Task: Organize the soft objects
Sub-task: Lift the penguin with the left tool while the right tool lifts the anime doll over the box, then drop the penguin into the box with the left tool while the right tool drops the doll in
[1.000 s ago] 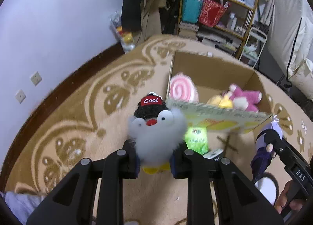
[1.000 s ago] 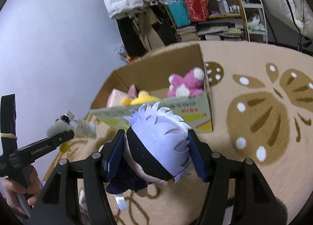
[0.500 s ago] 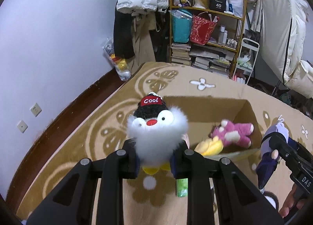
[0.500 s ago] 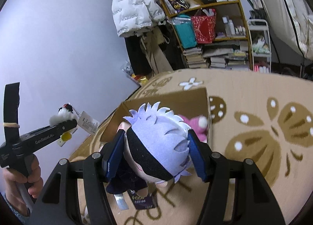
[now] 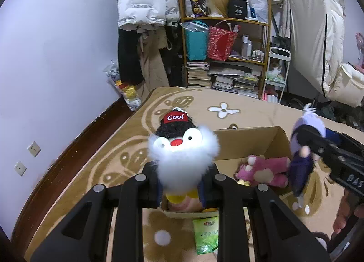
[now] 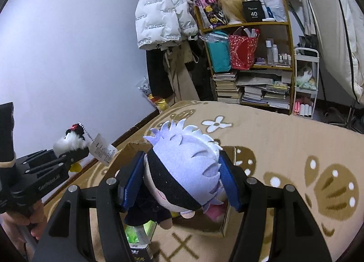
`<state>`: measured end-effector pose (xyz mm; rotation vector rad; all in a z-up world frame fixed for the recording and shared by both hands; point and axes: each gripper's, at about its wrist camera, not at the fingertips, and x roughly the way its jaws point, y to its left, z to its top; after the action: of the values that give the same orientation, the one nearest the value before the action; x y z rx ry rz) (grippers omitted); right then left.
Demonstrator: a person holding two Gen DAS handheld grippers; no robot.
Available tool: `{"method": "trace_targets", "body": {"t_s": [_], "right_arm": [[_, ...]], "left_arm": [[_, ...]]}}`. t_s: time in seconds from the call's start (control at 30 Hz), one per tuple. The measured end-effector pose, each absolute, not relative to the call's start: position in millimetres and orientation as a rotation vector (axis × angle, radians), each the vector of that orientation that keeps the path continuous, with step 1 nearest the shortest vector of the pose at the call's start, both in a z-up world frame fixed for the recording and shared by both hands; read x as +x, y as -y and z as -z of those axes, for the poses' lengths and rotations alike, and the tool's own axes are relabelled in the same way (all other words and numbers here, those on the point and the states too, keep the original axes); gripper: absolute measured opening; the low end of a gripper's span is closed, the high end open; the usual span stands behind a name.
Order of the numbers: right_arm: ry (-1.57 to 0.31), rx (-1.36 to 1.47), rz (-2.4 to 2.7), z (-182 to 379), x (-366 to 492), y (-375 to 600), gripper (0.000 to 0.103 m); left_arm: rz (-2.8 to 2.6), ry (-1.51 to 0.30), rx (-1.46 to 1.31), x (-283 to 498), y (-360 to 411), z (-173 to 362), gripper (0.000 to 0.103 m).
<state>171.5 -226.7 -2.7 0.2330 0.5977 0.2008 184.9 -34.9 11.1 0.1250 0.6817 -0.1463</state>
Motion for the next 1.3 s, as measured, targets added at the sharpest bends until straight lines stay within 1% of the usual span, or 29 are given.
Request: {"method": "trace_targets", "body": {"t_s": [0.17, 0.33, 0.37, 0.43, 0.53, 0.57, 0.6, 0.63, 0.67, 0.7, 0.73, 0.8, 0.83, 0.87, 0.9, 1.0, 1.3], "right_arm": [[-0.617, 0.211, -0.205, 16.7, 184.4, 222.4, 0.068], [-0.672, 0.232, -0.224, 36.2, 193.1, 222.1, 0.068], [-0.691, 0.227, -0.230, 40.6, 195.9, 221.1, 0.070], [-0.715, 0.215, -0.228, 47.2, 199.3, 219.5, 0.071], [-0.728, 0.217, -0.224, 50.9, 200.8, 218.8, 0.071], [-0.734, 0.207, -0.217, 51.1, 201.5, 218.2, 0.072], [-0.735, 0.199, -0.209, 51.2, 201.6, 218.2, 0.075], [-0.736, 0.198, -0.207, 51.2, 201.3, 218.4, 0.078], [-0.736, 0.202, -0.206, 51.3, 200.5, 219.1, 0.085], [-0.734, 0.208, -0.204, 51.1, 199.5, 219.7, 0.090], [-0.729, 0.215, -0.201, 50.4, 198.1, 221.1, 0.090], [-0.725, 0.217, -0.197, 48.7, 196.6, 221.5, 0.093], [-0.726, 0.213, -0.195, 47.7, 196.0, 221.9, 0.095], [-0.727, 0.211, -0.194, 46.9, 195.1, 221.1, 0.102], [-0.725, 0.212, -0.196, 45.8, 194.4, 221.0, 0.103], [-0.703, 0.229, -0.199, 40.9, 191.1, 223.4, 0.103], [-0.691, 0.262, -0.191, 32.0, 181.2, 227.8, 0.103]], "left_arm": [[0.185, -0.715, 0.127, 192.5, 47.0, 5.1, 0.023], [0.168, -0.790, 0.166, 200.9, 58.5, 26.7, 0.026], [0.168, -0.803, 0.163, 201.8, 59.9, 29.8, 0.026], [0.162, -0.826, 0.166, 203.6, 60.5, 34.7, 0.030], [0.131, -0.848, 0.195, 204.0, 61.8, 41.5, 0.042], [0.129, -0.849, 0.194, 202.9, 61.5, 42.7, 0.050], [0.126, -0.849, 0.193, 202.2, 60.8, 43.2, 0.057], [0.125, -0.849, 0.191, 201.6, 60.9, 43.1, 0.060], [0.125, -0.849, 0.190, 201.2, 60.6, 43.0, 0.064], [0.125, -0.851, 0.189, 201.2, 60.2, 42.8, 0.071], [0.125, -0.851, 0.189, 200.7, 59.7, 42.6, 0.075], [0.135, -0.841, 0.194, 199.4, 58.4, 42.0, 0.088], [0.140, -0.835, 0.201, 198.4, 57.7, 41.4, 0.090], [0.130, -0.832, 0.206, 198.3, 56.7, 40.7, 0.093], [0.122, -0.826, 0.205, 197.4, 55.4, 40.0, 0.094], [0.105, -0.827, 0.192, 197.2, 49.8, 37.3, 0.099], [0.071, -0.820, 0.163, 184.9, 33.2, 25.0, 0.102]]}}
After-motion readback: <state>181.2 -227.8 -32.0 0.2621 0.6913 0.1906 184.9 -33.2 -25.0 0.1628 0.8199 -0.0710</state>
